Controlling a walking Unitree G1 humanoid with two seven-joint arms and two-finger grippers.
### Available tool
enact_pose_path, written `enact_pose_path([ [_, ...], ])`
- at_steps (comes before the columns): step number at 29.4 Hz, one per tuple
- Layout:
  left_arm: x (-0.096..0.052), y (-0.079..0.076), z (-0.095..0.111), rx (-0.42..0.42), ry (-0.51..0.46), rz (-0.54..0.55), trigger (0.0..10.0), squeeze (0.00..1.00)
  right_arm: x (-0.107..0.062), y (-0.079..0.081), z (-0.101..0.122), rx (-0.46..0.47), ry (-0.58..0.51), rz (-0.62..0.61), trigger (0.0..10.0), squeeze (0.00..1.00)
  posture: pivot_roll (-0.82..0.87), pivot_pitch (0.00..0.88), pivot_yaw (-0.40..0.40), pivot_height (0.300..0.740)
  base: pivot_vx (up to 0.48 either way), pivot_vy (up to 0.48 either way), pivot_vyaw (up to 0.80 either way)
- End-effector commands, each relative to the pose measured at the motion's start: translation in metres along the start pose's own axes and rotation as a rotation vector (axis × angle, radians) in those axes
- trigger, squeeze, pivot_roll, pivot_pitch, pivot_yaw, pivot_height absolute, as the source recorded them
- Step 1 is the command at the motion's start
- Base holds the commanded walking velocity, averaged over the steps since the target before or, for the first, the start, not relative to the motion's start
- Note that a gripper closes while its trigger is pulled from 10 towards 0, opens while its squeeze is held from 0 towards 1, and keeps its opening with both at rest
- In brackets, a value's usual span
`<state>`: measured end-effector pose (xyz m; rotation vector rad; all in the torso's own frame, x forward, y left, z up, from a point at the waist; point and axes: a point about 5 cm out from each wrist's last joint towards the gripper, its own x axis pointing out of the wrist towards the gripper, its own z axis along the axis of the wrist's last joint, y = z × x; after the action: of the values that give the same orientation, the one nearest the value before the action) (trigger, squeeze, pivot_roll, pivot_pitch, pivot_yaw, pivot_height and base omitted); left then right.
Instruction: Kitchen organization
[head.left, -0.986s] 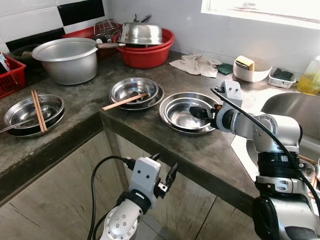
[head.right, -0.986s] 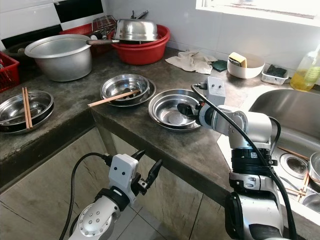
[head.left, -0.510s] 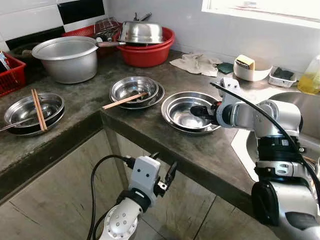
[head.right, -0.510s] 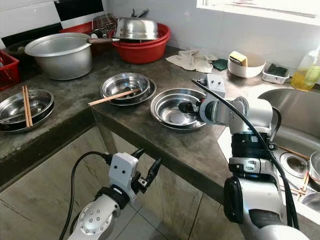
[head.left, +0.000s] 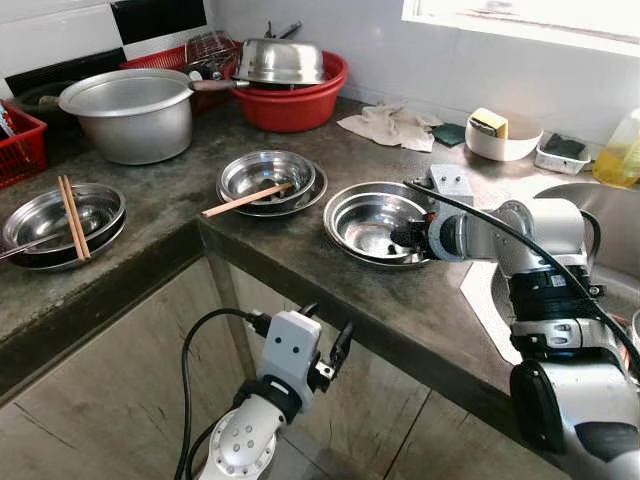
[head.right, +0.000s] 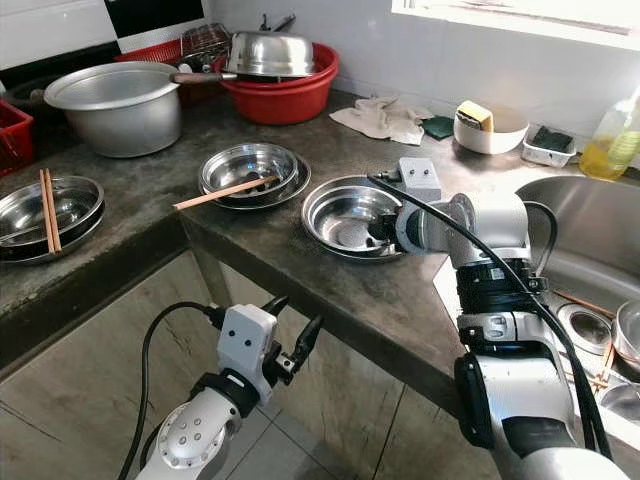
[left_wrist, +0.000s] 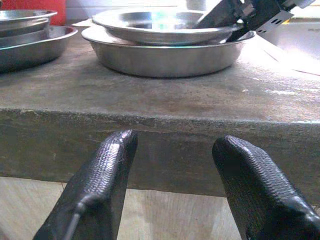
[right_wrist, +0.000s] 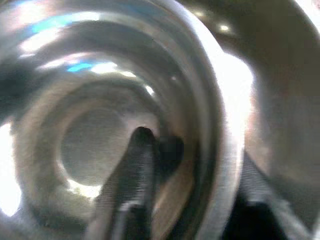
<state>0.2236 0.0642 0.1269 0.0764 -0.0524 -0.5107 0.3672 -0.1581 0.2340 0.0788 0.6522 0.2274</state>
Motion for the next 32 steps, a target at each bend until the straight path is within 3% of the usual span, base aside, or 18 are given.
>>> enact_pose_path([
  [1, 0.001, 0.0, 0.0, 0.004, 0.007, 0.001, 10.0, 0.0, -0.001, 0.001, 0.007, 0.028, -0.01, 0.005, 0.0, 0.0, -0.02, 0.069, -0.04, 0.74, 0.0, 0.0, 0.0],
  [3, 0.002, 0.0, 0.0, 0.004, 0.008, 0.002, 10.0, 0.0, -0.001, 0.0, 0.011, 0.112, -0.046, 0.007, 0.0, 0.0, -0.02, 0.07, -0.04, 0.74, 0.0, 0.0, 0.0],
  [7, 0.001, -0.001, 0.0, 0.004, 0.008, 0.003, 10.0, 0.0, -0.002, 0.001, 0.014, 0.172, -0.077, 0.035, 0.0, 0.0, -0.02, 0.069, -0.039, 0.74, 0.0, 0.0, 0.0],
  [12, 0.002, -0.001, 0.0, 0.004, 0.009, 0.003, 10.0, 0.0, -0.005, -0.002, 0.024, 0.349, -0.206, 0.059, 0.0, 0.0, -0.02, 0.068, -0.039, 0.74, 0.0, 0.0, 0.0],
  [13, 0.002, -0.001, 0.0, 0.004, 0.009, 0.003, 10.0, 0.0, -0.005, -0.002, 0.024, 0.349, -0.206, 0.059, 0.0, 0.0, -0.02, 0.068, -0.039, 0.74, 0.0, 0.0, 0.0],
  [18, 0.002, 0.0, -0.001, 0.007, 0.008, 0.003, 10.0, 0.0, -0.018, -0.001, 0.032, 0.434, -0.489, 0.046, 0.0, 0.0, -0.02, 0.06, -0.036, 0.74, 0.0, 0.0, 0.0],
  [19, 0.002, 0.0, -0.001, 0.007, 0.008, 0.003, 10.0, 0.0, -0.018, -0.001, 0.032, 0.434, -0.489, 0.046, 0.0, 0.0, -0.02, 0.06, -0.036, 0.74, 0.0, 0.0, 0.0],
  [22, 0.002, 0.0, 0.0, 0.008, 0.006, 0.002, 10.0, 0.0, -0.035, -0.001, 0.032, 0.297, -0.698, -0.08, 0.0, 0.0, -0.02, 0.054, -0.033, 0.74, 0.0, 0.0, 0.0],
  [23, 0.002, 0.0, 0.0, 0.008, 0.006, 0.002, 10.0, 0.0, -0.035, -0.001, 0.032, 0.297, -0.698, -0.08, 0.0, 0.0, -0.02, 0.054, -0.033, 0.74, 0.0, 0.0, 0.0],
  [25, 0.002, 0.001, 0.001, 0.007, -0.003, 0.007, 10.0, 0.0, -0.05, 0.004, 0.026, 0.072, -0.828, -0.195, 0.0, 0.0, -0.02, 0.05, -0.028, 0.74, 0.0, 0.0, 0.0],
  [27, 0.002, 0.002, 0.002, 0.006, -0.009, 0.011, 10.0, 0.0, -0.057, 0.01, 0.018, -0.065, -0.892, -0.249, 0.0, 0.0, -0.03, 0.048, -0.027, 0.74, 0.0, 0.0, 0.0],
  [32, 0.001, 0.002, 0.003, 0.004, -0.022, 0.011, 10.0, 0.0, -0.073, 0.018, -0.004, -0.147, -1.007, -0.273, 0.0, 0.0, -0.03, 0.039, -0.021, 0.74, 0.0, 0.0, 0.0],
])
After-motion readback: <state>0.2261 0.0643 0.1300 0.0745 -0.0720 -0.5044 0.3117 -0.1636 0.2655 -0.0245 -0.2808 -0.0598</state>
